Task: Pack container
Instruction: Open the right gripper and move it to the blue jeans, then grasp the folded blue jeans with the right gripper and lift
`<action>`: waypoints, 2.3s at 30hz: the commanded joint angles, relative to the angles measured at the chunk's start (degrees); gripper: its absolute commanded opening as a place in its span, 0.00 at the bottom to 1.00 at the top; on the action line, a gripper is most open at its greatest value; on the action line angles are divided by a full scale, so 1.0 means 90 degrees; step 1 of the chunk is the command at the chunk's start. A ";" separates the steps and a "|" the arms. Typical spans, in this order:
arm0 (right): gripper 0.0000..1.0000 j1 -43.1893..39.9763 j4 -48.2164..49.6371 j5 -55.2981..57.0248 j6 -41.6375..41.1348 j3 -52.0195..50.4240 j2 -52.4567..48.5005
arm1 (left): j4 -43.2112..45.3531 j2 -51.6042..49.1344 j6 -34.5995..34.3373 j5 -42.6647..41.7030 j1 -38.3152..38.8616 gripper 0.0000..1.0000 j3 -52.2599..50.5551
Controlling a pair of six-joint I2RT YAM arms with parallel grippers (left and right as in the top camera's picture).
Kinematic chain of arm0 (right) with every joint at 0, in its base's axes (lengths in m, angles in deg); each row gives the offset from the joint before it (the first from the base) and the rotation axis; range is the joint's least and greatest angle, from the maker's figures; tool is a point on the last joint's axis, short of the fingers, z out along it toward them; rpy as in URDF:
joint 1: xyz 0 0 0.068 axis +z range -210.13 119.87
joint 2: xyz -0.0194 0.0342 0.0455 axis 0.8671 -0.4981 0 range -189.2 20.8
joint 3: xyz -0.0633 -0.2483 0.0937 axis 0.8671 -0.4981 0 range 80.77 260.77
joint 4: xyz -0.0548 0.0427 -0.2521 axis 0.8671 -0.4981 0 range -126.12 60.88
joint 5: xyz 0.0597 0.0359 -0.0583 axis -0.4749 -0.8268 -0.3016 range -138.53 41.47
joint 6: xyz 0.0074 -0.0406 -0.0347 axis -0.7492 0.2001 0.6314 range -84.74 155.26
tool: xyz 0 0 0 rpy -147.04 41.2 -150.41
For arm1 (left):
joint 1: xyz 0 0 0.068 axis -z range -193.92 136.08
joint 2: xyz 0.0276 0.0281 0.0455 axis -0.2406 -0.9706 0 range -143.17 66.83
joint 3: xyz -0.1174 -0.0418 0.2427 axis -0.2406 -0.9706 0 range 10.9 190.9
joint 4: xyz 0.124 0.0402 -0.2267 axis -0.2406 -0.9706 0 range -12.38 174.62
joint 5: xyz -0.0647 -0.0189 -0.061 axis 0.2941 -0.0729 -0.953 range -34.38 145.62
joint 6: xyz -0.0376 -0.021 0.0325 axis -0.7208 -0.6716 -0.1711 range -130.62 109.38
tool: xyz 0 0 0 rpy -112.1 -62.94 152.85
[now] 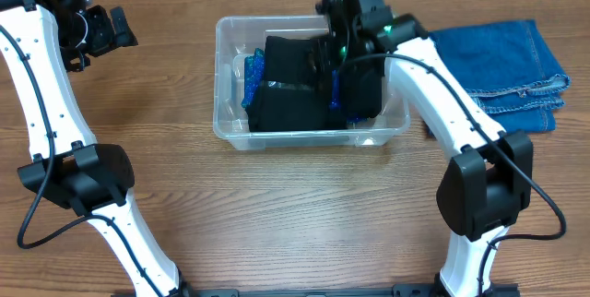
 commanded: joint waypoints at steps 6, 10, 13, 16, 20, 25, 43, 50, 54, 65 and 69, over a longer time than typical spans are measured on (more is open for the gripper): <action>1.00 -0.0712 -0.0510 -0.1358 -0.0928 0.0789 0.0032 | -0.0012 0.0010 -0.0063 -0.0070 0.0012 1.00 0.0036; 1.00 -0.1865 -0.0865 -0.1333 -0.2045 0.0806 0.0194 | -0.0012 0.0010 -0.0061 -0.0070 0.0012 1.00 0.0036; 1.00 -0.2861 -0.1438 -0.0680 -0.2958 0.0806 0.0270 | -0.0012 0.0010 -0.0063 -0.0070 0.0012 1.00 0.0036; 1.00 -0.3774 -0.2113 0.0219 -0.3776 0.0733 0.0267 | -0.0012 0.0010 -0.0061 -0.0070 0.0012 1.00 0.0036; 1.00 -0.4490 -0.2458 0.0804 -0.4126 0.0454 0.0262 | -0.0012 0.0010 -0.0063 -0.0070 0.0012 1.00 0.0036; 1.00 -0.5015 -0.2144 0.1059 -0.4947 -0.0653 0.0255 | -0.0012 0.0010 -0.0063 -0.0070 0.0012 1.00 0.0036; 1.00 -0.4983 0.0974 0.1030 -0.5513 -0.3689 0.0255 | -0.0012 0.0010 -0.0063 -0.0070 0.0012 1.00 0.0036; 0.66 -0.4631 0.1494 0.1105 -0.4639 -0.3774 0.0255 | -0.0012 0.0010 -0.0061 -0.0070 0.0012 1.00 0.0036; 0.18 -0.4600 0.1520 0.1107 -0.4556 -0.3774 0.0255 | -0.0012 0.0010 -0.0061 -0.0070 0.0012 1.00 0.0036; 0.04 -0.4600 0.0879 0.0959 -0.3334 -0.2946 0.0845 | -0.0012 0.0010 -0.0061 -0.0070 0.0012 1.00 0.0036; 0.04 -0.4597 0.0085 0.0942 -0.3264 -0.2191 0.1532 | -0.0012 0.0010 -0.0061 -0.0070 0.0012 1.00 0.0036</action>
